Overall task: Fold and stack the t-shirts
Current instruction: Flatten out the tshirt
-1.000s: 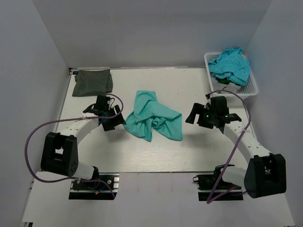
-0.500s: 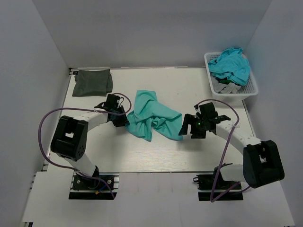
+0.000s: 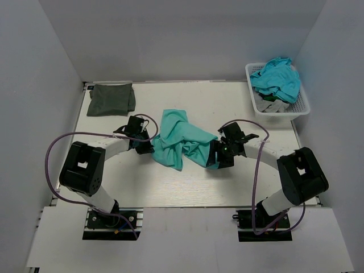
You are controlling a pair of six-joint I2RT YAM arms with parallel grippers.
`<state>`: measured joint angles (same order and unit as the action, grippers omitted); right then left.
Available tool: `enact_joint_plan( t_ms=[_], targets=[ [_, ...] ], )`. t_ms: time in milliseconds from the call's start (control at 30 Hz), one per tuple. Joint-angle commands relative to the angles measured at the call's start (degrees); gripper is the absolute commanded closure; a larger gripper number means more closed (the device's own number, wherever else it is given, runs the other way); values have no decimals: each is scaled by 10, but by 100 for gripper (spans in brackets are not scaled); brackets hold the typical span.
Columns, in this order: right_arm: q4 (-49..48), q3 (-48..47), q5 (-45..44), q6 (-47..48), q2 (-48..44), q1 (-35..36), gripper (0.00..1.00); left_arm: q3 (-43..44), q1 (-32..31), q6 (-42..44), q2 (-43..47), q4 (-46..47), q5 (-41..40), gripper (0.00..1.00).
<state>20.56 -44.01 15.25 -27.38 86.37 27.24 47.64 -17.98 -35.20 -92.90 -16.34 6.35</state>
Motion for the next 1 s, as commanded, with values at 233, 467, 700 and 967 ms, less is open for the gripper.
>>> enact_joint_plan(
  t_ms=[233,467,700,967],
  targets=[
    [-17,-32,-101,-30,36,47,100,-12,-7,11,43,-36,-15,100],
    [-17,-57,-248,-33,-79,44,100,50,-7,17,104,-95,-34,100],
    [40,-181,-476,6,-223,37,100,173,-7,11,255,-168,-140,100],
    [44,-273,-616,67,-323,24,100,349,4,6,330,-266,-271,100]
  ],
)
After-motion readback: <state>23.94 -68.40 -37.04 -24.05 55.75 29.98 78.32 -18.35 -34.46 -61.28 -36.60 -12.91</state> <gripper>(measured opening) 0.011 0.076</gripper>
